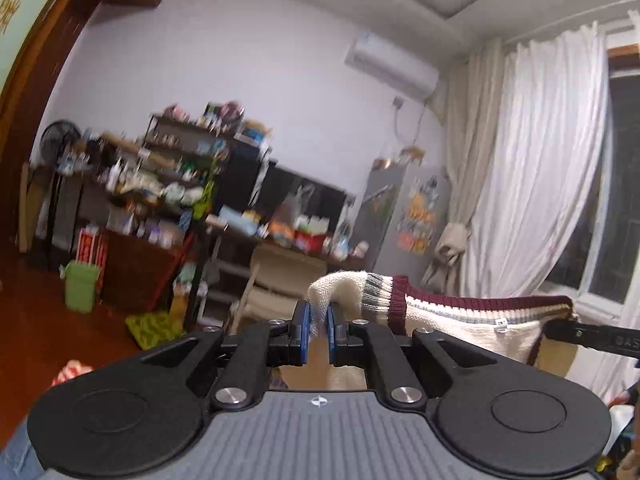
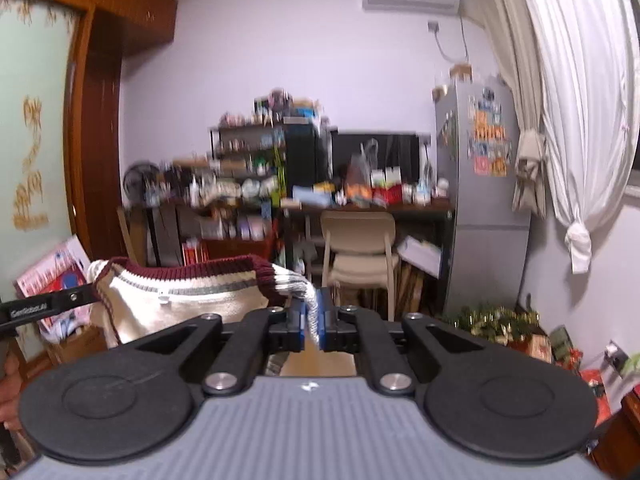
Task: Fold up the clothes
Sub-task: 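Lift the sweater high with both tools and shake it out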
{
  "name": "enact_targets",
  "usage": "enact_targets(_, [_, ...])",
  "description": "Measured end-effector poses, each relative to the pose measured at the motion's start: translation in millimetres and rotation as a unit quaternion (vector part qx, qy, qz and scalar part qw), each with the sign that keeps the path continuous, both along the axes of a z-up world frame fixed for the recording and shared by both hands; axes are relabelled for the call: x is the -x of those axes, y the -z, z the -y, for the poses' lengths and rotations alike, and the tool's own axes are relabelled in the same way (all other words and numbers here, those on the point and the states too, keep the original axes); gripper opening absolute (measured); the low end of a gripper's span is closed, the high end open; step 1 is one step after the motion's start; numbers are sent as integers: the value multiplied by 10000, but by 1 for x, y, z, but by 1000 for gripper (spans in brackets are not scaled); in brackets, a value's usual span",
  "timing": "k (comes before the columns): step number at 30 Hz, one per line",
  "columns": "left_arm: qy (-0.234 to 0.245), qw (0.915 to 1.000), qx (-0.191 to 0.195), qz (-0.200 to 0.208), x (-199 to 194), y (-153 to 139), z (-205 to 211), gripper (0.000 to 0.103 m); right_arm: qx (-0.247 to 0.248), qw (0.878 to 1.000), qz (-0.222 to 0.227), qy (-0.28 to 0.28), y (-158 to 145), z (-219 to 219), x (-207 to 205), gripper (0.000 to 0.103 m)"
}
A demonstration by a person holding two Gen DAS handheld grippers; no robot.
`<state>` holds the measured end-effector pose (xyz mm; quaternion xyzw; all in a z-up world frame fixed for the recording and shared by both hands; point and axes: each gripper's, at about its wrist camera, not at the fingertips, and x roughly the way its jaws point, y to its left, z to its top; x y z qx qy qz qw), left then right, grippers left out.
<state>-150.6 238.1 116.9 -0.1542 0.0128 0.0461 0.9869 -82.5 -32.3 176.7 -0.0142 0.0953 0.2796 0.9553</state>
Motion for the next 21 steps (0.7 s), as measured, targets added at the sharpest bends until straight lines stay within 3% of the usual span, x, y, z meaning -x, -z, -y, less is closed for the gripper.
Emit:
enact_targets(5, [1,9993,-257,289,13,-25,9,9,-280,9990,361,9,-46,11,19,6])
enact_targets(9, [12,9995,-258,166,9,-17,11,9,-263,9991,323,-9,-55,19,25,6])
enact_targets(14, [38,9987,-207,-465,-5,29,11,9,-125,9995,-302,-12,-15,25,8,6])
enact_targets(21, [30,9864,141,-1636,-41,120,-7,9,351,9891,-1433,14,88,11,-34,6])
